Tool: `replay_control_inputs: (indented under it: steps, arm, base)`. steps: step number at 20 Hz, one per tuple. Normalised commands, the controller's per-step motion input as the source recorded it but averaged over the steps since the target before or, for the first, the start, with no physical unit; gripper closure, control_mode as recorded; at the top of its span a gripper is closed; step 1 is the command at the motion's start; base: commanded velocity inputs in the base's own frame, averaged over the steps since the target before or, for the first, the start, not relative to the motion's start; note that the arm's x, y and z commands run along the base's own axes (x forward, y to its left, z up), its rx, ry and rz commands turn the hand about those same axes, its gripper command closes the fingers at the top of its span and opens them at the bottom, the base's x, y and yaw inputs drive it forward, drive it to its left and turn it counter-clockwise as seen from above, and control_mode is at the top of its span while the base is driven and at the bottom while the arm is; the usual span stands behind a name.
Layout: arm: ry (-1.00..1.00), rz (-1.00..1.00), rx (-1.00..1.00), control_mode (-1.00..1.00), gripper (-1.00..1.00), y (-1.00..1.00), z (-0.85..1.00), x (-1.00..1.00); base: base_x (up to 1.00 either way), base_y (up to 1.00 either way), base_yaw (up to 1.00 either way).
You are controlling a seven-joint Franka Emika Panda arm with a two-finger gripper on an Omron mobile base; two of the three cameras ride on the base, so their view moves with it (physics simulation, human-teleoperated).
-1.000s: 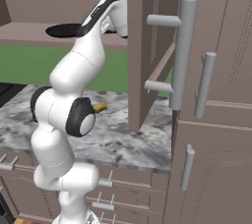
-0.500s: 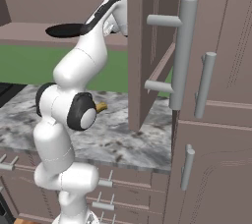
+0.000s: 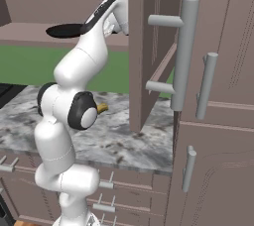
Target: Pick the pan from the cabinet and place it on the stove. Then turn on the stove burner for the pan.
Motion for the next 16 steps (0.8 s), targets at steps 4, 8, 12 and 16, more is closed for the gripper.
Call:
replay_control_inputs:
  steps: [4, 8, 12, 16]
  arm:
    - [0.0, 0.0, -0.04, -1.0, -1.0, 0.0, -0.18, 0.04]
    - [-0.01, -0.01, -0.02, -1.0, -1.0, 0.0, -0.08, 0.07]
    - [-0.04, -0.04, 0.0, -1.0, -1.0, 0.0, 0.0, 0.11]
    - [-0.04, -0.07, 0.0, -1.0, -1.0, 0.0, 0.0, 0.18]
  base:
    - [0.0, 0.0, 0.0]
    - [0.0, 0.0, 0.0]
    - [0.0, 0.0, 0.0]
    - [0.0, 0.0, 0.0]
